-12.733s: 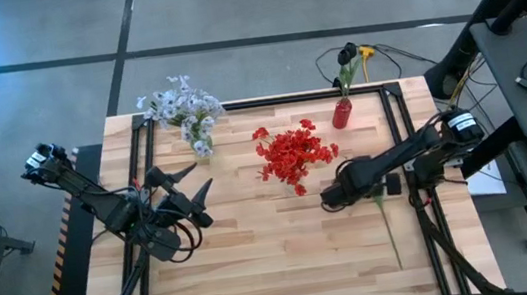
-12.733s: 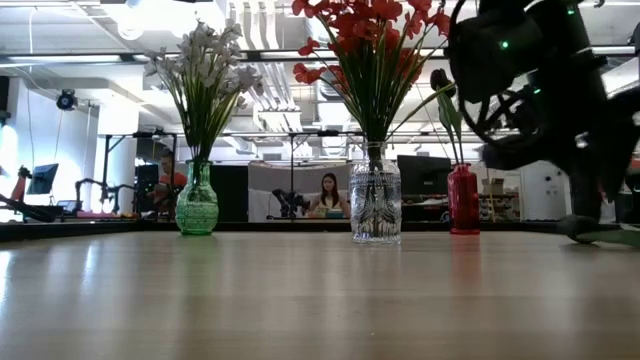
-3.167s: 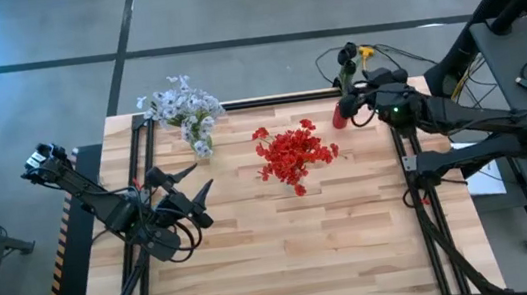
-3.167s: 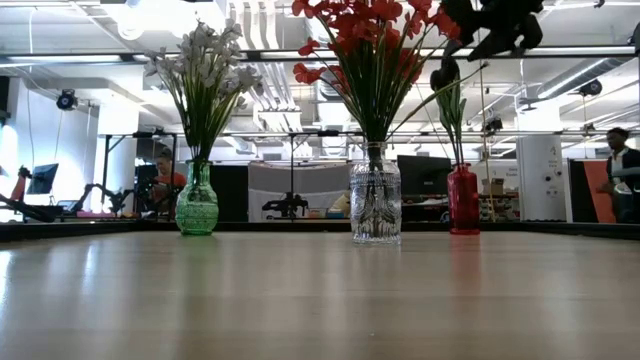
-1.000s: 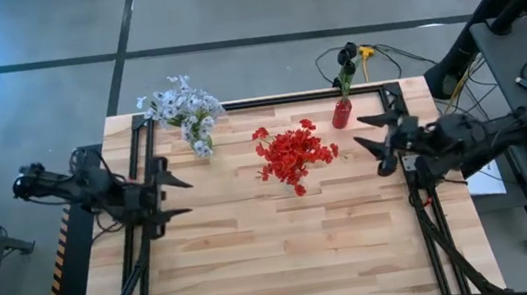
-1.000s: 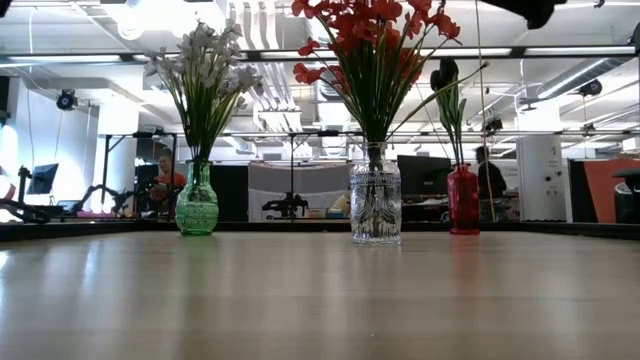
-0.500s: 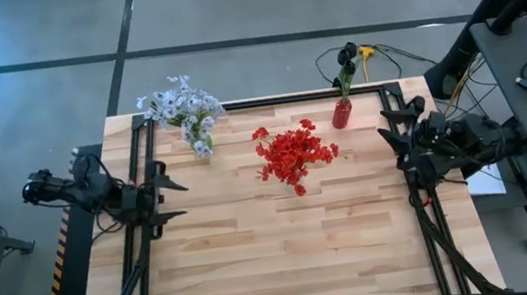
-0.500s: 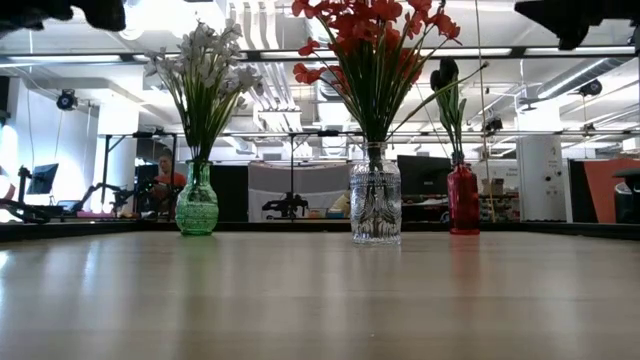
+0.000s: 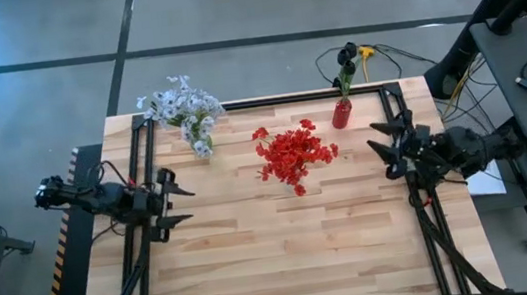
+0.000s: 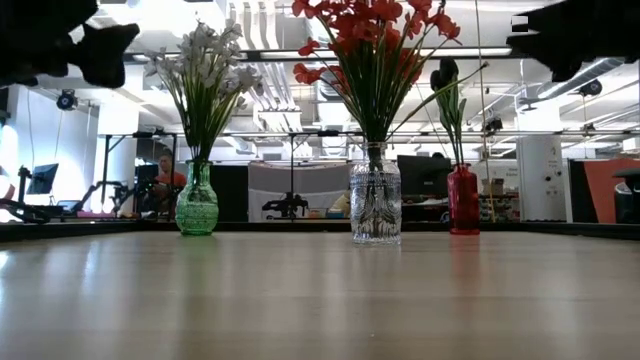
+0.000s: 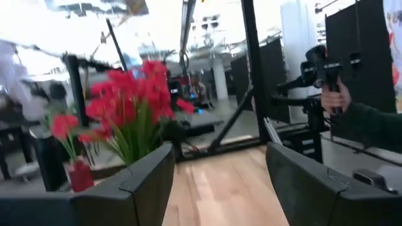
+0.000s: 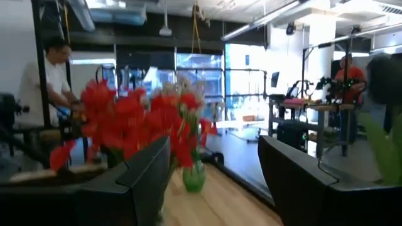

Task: Sort flowers into vase by color
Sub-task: Return to Home Position

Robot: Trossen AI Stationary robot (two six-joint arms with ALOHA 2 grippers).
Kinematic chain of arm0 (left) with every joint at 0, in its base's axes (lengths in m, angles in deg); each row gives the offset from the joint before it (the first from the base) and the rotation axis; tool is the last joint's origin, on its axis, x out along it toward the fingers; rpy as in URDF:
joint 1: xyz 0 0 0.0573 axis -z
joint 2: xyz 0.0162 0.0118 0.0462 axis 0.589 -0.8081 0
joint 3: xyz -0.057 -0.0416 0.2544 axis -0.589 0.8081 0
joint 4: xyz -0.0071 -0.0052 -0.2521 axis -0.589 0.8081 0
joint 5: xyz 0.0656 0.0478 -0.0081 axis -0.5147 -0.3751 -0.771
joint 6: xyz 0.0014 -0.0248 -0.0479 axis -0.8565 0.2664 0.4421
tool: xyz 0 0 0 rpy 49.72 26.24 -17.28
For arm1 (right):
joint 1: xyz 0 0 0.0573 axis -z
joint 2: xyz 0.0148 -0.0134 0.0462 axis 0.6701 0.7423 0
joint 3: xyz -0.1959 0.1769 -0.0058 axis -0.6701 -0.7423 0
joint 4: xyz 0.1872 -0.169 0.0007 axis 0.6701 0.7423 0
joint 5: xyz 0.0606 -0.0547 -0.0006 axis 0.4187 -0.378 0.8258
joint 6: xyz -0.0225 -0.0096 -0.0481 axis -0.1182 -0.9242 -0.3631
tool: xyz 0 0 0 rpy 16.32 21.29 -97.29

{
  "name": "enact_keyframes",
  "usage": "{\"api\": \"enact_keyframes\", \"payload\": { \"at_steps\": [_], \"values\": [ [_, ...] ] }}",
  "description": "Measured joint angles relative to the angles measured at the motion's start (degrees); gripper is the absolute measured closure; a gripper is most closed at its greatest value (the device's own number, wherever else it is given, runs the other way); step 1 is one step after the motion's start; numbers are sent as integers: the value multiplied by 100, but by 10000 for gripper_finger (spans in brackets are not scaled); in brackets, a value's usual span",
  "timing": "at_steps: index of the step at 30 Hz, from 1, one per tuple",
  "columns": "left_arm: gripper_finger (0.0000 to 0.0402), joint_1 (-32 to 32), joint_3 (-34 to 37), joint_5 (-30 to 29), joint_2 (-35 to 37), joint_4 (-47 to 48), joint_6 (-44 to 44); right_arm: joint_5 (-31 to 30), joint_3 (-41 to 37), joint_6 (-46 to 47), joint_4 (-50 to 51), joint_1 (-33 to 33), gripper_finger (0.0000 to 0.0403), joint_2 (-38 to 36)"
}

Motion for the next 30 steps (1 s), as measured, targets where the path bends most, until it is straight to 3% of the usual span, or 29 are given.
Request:
{"api": "enact_keyframes", "payload": {
  "at_steps": [7, 17, 30],
  "values": [
    [168, -9, 7, -268, -17, 953, 693, 14, -875, -5, -667, 0, 170, 0],
    [168, -7, 9, -255, -155, 985, 76, 239, -938, -884, -1052, 2, 170, 76],
    [168, -7, 11, -243, -356, 987, 146, 246, -938, 35, -845, 1, 170, 269]
  ]
}}
